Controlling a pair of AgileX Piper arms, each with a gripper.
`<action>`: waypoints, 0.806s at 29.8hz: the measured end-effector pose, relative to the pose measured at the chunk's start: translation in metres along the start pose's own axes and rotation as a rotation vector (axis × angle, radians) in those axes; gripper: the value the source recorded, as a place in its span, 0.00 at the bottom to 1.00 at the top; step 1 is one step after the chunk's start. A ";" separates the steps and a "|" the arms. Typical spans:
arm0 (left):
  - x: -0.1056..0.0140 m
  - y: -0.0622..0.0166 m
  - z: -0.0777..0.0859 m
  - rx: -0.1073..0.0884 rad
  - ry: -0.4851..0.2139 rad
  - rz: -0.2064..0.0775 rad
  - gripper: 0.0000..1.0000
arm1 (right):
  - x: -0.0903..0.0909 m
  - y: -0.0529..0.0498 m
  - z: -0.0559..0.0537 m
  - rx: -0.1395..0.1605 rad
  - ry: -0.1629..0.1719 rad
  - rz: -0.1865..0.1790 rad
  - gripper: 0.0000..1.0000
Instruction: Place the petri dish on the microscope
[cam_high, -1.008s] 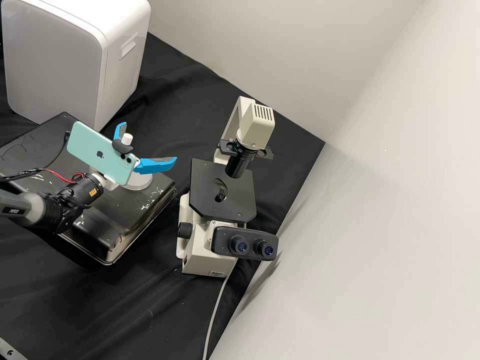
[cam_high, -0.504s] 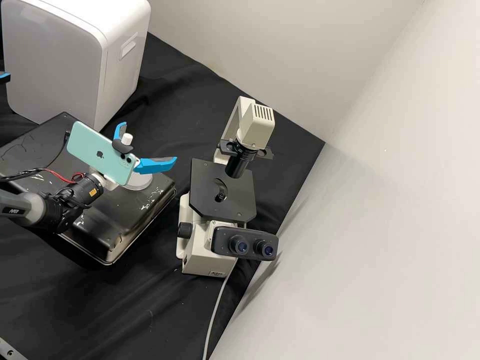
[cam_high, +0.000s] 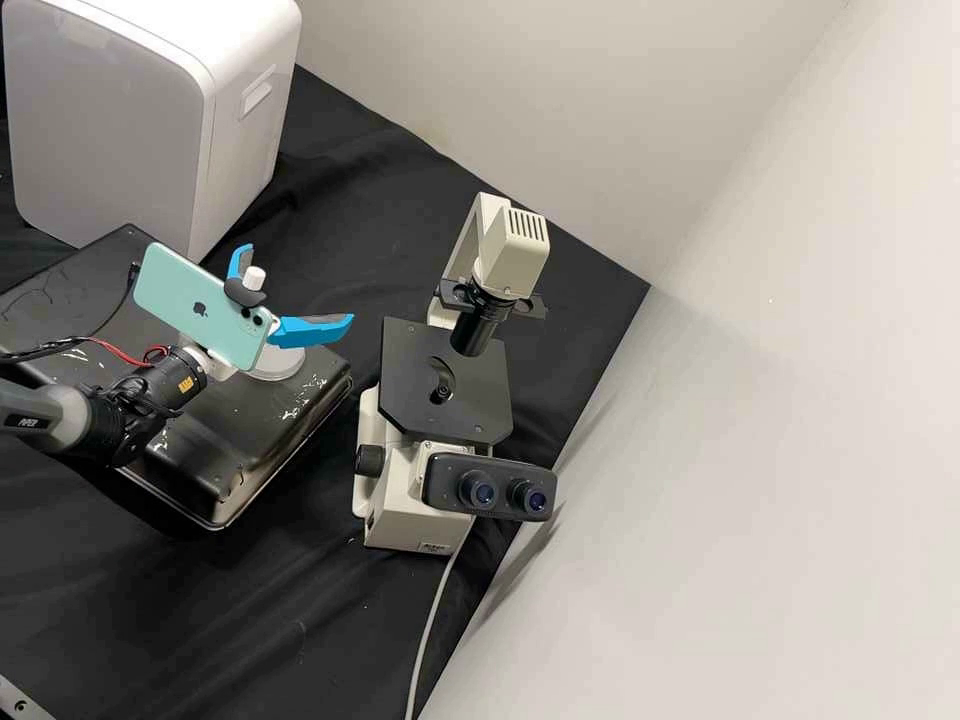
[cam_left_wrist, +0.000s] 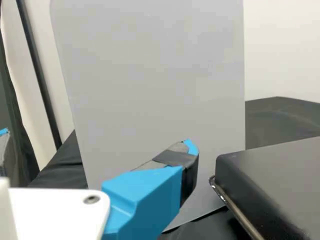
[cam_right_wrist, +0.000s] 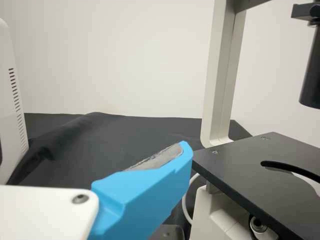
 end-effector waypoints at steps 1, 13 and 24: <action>-0.003 -0.0006 0.001 -0.003 -0.011 0.011 1.00 | 0.000 0.000 0.000 0.000 0.000 0.000 1.00; -0.015 -0.0029 0.009 0.073 -0.151 0.074 1.00 | 0.000 0.000 0.000 0.000 0.000 0.000 1.00; -0.024 -0.0032 0.021 0.242 -0.405 0.069 1.00 | 0.000 0.000 0.000 0.000 0.000 0.000 1.00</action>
